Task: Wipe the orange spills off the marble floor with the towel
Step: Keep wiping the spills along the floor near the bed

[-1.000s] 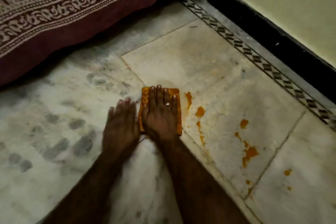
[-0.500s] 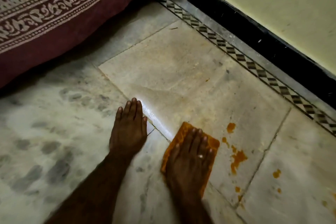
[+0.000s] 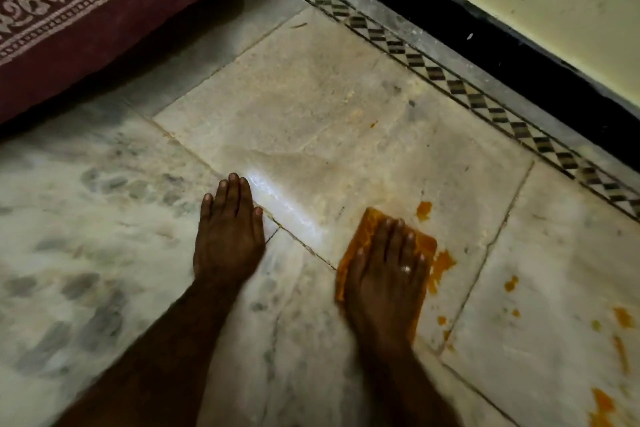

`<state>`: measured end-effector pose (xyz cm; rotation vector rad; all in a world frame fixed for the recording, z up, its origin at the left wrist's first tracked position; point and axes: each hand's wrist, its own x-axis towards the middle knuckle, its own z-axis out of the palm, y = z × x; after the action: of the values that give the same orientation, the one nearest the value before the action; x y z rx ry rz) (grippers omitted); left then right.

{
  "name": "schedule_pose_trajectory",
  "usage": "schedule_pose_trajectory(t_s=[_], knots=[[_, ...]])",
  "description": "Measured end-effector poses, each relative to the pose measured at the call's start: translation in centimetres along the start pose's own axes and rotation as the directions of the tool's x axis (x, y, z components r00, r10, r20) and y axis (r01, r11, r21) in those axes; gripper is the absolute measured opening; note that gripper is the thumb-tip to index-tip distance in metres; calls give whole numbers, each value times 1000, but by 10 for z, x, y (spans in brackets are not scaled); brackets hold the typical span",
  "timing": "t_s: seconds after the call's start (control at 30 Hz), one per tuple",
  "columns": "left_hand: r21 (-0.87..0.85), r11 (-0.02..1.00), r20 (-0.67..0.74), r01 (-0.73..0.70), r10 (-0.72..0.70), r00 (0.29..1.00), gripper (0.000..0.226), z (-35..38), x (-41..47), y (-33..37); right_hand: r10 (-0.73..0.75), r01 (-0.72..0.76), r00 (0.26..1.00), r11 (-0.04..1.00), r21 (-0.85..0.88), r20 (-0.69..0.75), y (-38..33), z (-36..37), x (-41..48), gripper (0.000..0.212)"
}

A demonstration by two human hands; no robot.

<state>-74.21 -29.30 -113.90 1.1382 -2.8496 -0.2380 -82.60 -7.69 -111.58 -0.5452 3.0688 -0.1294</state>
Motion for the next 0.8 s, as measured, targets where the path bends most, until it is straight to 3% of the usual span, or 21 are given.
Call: schedule_pose_trajectory(t_s=[0.07,0.13,0.27,0.43,0.57,0.67,0.8], knots=[[-3,1000,-9,-1,1,1000,63,0,0,2,-17,16,1000,1000,21,15,-12,-3,-51,67],[0,1000,-6,-7,7,1000,63,-1,0,2,-148,148,989,988,42,3,-38,3,-69,66],[-5,1000,13,-21,21,1000,63,-4,2,1,-290,290,957,955,59,-11,-63,11,-7,68],[-19,999,13,-39,39,999,61,-5,1,1,-148,147,989,989,20,25,-14,8,18,68],[-26,998,-6,-50,50,999,61,-1,1,2,58,-59,998,998,-14,-11,26,0,-56,66],[-37,996,-37,-87,85,996,59,-1,0,3,-95,95,995,995,20,24,1,2,-113,67],[-54,984,-48,-171,169,984,60,-1,-3,3,-270,268,963,959,89,20,-16,7,-83,68]])
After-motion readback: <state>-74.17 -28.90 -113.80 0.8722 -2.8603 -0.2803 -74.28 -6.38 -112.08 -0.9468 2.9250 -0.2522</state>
